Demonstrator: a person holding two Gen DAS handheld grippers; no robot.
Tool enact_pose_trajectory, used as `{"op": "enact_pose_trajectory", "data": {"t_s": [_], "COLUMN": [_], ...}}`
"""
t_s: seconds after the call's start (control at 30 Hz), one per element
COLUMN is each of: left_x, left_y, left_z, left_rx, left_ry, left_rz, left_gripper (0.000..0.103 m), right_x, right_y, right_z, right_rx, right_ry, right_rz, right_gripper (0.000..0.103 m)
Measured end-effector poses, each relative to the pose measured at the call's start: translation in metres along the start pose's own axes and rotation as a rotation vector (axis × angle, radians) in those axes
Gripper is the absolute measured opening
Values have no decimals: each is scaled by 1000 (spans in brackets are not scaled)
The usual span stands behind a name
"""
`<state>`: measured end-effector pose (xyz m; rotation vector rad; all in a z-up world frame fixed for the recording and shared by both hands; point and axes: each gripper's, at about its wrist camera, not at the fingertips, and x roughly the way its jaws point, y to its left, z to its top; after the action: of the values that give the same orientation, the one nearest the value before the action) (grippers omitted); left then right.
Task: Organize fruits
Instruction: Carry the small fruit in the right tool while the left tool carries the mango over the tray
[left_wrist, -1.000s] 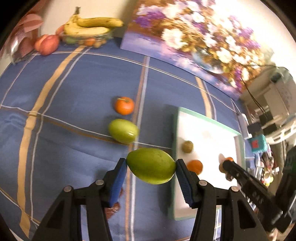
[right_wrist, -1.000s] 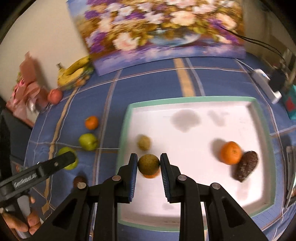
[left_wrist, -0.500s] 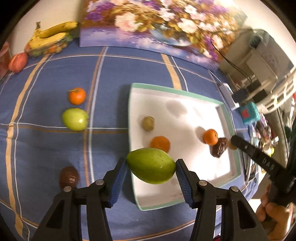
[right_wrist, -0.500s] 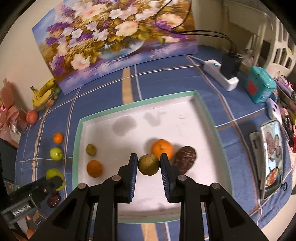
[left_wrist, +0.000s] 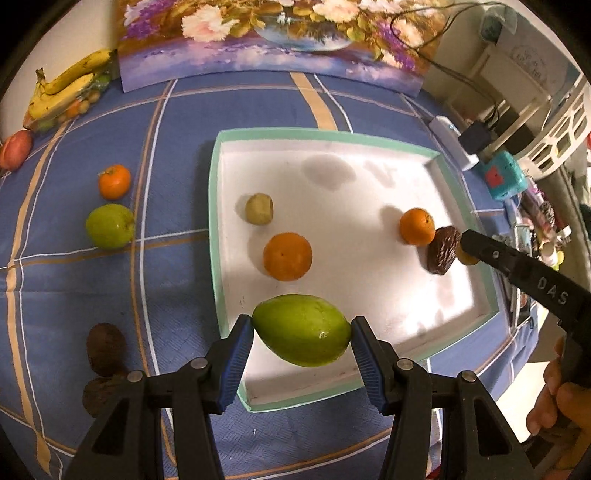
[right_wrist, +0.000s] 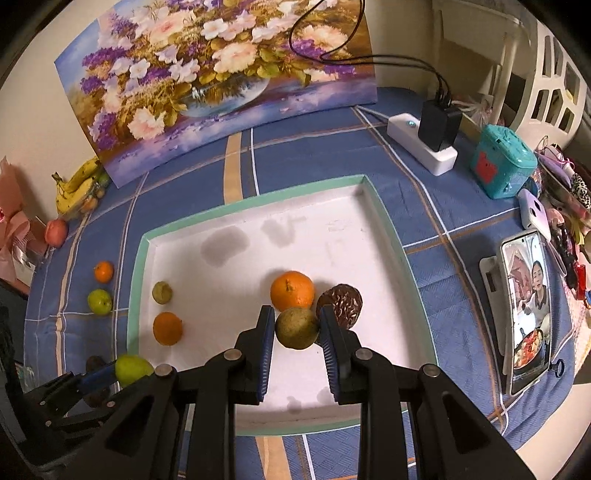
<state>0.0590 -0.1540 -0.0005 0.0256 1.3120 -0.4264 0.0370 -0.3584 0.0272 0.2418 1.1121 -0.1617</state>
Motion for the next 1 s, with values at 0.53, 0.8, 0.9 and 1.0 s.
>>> {"op": "enact_pose_trajectory", "data": {"t_s": [0.53, 0.8, 0.9, 1.0], "left_x": [29, 27, 16, 9], "left_y": [-7, -10, -7, -5], "left_z": [-8, -5, -3, -2], "left_rx": [33, 29, 26, 20], "left_ry": [86, 77, 53, 31], "left_rz": [44, 29, 9, -1], "left_gripper": [57, 59, 59, 59], "right_x": [54, 53, 48, 38], "right_y": [10, 11, 13, 12], "right_z": [-15, -15, -13, -13], "right_rx": [-65, -76, -78, -80], "right_ry": [188, 180, 165, 139], "right_rz": [-42, -48, -48, -50], "right_gripper": [26, 26, 27, 27]}}
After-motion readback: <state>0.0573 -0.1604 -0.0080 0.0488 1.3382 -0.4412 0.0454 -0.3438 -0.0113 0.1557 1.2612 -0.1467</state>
